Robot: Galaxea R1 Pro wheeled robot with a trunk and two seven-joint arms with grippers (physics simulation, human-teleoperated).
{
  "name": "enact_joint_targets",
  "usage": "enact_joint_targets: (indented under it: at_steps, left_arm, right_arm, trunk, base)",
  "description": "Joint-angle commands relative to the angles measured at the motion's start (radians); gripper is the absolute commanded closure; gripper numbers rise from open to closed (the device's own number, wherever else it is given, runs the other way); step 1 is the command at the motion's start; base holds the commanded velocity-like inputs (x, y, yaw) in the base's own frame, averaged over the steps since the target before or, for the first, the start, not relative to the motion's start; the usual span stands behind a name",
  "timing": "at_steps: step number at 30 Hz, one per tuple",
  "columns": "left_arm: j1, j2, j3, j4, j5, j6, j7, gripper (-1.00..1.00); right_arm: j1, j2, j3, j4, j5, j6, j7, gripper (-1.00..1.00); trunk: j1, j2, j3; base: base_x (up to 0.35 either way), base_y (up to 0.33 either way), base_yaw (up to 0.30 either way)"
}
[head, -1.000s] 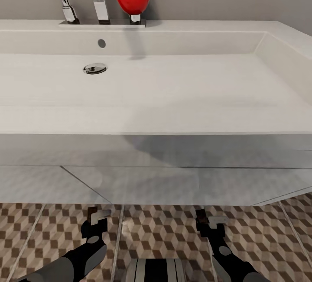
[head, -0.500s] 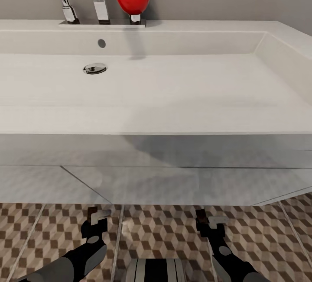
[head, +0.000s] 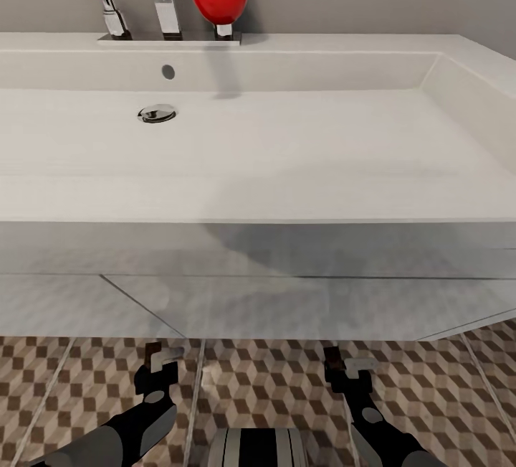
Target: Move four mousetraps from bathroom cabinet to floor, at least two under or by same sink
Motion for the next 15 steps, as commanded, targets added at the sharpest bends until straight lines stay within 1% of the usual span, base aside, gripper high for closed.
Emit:
enact_joint_targets:
  at_steps: [1,3,15]
  left_arm:
    - [-0.001,0.001,-0.009,-0.002,0.011,-0.005,0.004,1.0]
    - [-0.001,0.0,-0.01,-0.002,0.011,-0.005,0.004,1.0]
    - [-0.001,0.0,-0.01,-0.002,0.011,-0.005,0.004,1.0]
  right_arm:
    - [0.0,-0.001,0.009,0.0,-0.011,-0.004,-0.002,1.0]
    - [0.0,-0.001,0.009,0.0,-0.012,-0.004,-0.002,1.0]
    - [0.0,-0.001,0.009,0.0,-0.012,-0.003,-0.002,1.0]
  trunk:
    - [0.0,0.0,-0.005]
    - [0.001,-0.001,-0.012]
    - [0.001,-0.001,-0.012]
  base:
    - [0.0,0.0,0.0]
    - [0.0,0.0,0.0]
    - [0.0,0.0,0.0]
